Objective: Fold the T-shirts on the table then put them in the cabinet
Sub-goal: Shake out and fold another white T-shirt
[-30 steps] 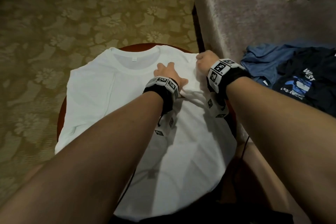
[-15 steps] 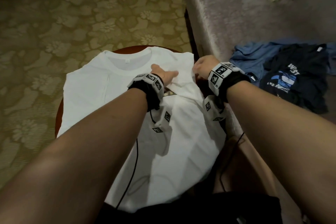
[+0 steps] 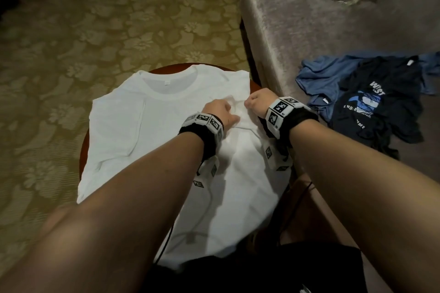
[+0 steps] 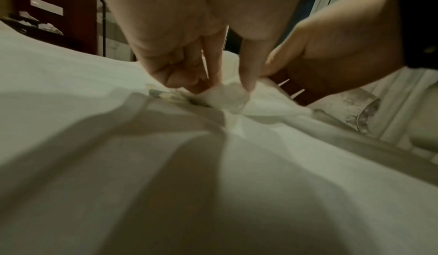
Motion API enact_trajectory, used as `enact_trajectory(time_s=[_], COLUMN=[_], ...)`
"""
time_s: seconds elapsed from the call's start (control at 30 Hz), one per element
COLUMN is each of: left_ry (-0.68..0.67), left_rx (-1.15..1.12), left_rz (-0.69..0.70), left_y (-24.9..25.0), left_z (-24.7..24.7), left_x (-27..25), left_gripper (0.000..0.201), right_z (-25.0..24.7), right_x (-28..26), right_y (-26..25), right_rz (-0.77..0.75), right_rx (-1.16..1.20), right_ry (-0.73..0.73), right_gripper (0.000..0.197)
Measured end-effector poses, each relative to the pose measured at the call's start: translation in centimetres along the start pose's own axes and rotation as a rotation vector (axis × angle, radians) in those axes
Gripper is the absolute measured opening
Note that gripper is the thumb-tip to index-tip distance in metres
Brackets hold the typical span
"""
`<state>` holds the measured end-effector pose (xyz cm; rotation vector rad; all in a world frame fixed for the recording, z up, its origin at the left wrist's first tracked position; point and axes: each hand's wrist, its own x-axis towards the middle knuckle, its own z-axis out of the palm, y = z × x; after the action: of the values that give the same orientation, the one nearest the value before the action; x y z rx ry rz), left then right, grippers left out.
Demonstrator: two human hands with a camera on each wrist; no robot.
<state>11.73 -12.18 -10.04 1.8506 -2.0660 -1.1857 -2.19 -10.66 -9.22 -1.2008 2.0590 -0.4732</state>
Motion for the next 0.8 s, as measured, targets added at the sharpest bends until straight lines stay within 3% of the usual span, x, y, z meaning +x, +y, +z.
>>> enact_trajectory(time_s=[0.07,0.17,0.23,0.3,0.43,0.53,0.7,0.8], left_ry=[-0.036,-0.105,-0.133,-0.146,-0.189,-0.110,0.201,0.175], left_rx=[-0.050,-0.195,-0.215,-0.206,-0.045,0.212,0.442,0.485], left_rz=[-0.036,-0.062,-0.038,-0.035,-0.032,-0.040,-0.147,-0.286], left_y=[0.1,0.1,-0.1,-0.2,-1.2,-2.4,-6.6,-10.8], left_z=[0.1,0.0,-0.3,-0.8,-1.6,-3.3,-7.7,-9.7], left_x=[0.0,-0.4,-0.7,-1.1,-2.1,-2.6,-2.7,-2.8], left_gripper=[0.039,0.014,0.024,0.026,0.008,0.013,0.029,0.055], right_z=[-0.1,-0.3,-0.3,-0.3,-0.5,-0.6,1.0,3.2], right_x=[0.1,0.0,-0.1,-0.4,-1.5,-2.5,-2.7,-2.2], right_y=[0.0,0.1,0.2,0.2,-0.1,-0.5,-1.2,-2.0], right_rz=[-0.015,-0.030,-0.024,-0.039,-0.090,-0.107,-0.156,-0.182], right_rx=[-0.004,0.002,0.010,0.001,-0.052,-0.140,-0.387,-0.500], right_ry=[-0.025,-0.056,-0.064,-0.084,-0.110,-0.088,-0.038,-0.087], right_gripper=[0.021,0.019,0.017,0.021,0.025,0.030,0.041,0.061])
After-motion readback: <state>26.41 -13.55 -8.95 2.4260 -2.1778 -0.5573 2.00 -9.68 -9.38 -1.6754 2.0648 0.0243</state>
